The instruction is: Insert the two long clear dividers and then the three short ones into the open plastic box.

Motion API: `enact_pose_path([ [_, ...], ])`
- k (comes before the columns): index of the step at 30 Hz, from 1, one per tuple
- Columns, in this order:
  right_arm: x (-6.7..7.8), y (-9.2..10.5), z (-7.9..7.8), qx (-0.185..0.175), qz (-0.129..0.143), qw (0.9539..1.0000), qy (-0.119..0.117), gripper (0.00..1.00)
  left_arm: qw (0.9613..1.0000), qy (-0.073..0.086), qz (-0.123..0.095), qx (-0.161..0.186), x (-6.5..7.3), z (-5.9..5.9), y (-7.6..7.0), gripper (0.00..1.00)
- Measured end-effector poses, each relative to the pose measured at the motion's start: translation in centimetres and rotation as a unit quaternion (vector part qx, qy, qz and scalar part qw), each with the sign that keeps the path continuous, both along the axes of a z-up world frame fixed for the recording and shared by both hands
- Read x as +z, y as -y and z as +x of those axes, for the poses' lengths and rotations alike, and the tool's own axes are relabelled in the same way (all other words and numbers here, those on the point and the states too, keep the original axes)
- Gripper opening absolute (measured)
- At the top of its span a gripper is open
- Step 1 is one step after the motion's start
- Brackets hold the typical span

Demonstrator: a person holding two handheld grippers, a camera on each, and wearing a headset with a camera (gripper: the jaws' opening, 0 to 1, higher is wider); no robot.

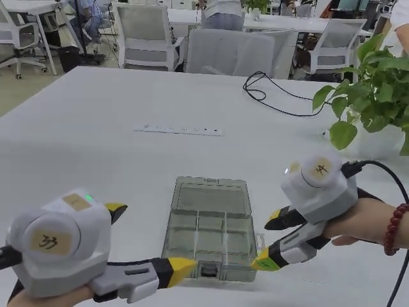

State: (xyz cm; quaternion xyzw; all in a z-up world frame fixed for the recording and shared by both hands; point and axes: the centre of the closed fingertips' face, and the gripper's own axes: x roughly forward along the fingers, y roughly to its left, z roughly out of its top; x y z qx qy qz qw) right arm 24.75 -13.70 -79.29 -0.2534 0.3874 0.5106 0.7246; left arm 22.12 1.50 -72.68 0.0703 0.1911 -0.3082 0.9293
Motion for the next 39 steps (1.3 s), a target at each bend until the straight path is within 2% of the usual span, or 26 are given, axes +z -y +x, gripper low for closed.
enact_pose_path([
  [13, -2.9, 3.5, 0.5, 0.038, -0.048, 0.9981, 0.004, 0.53, 1.0000, 0.002, 0.003, 0.005, 0.2, 0.0, 0.1, 0.90],
  [19, -4.1, 4.8, 0.3, 0.060, -0.062, 0.9962, -0.005, 0.50, 0.9999, -0.003, 0.009, 0.011, -0.2, -0.1, -0.2, 0.88],
  [24, -4.7, 5.2, 0.3, 0.084, -0.072, 0.9939, 0.000, 0.47, 0.9998, -0.001, -0.001, 0.018, 0.0, -0.1, -0.2, 0.86],
  [31, -5.4, 5.5, 0.5, 0.104, -0.080, 0.9913, 0.003, 0.40, 0.9996, -0.005, 0.008, 0.025, -0.2, 0.0, -0.6, 0.85],
  [39, -6.2, 6.2, 0.7, 0.113, -0.098, 0.9888, 0.002, 0.38, 0.9995, -0.008, 0.011, 0.027, -0.5, -0.2, -0.8, 0.84],
])
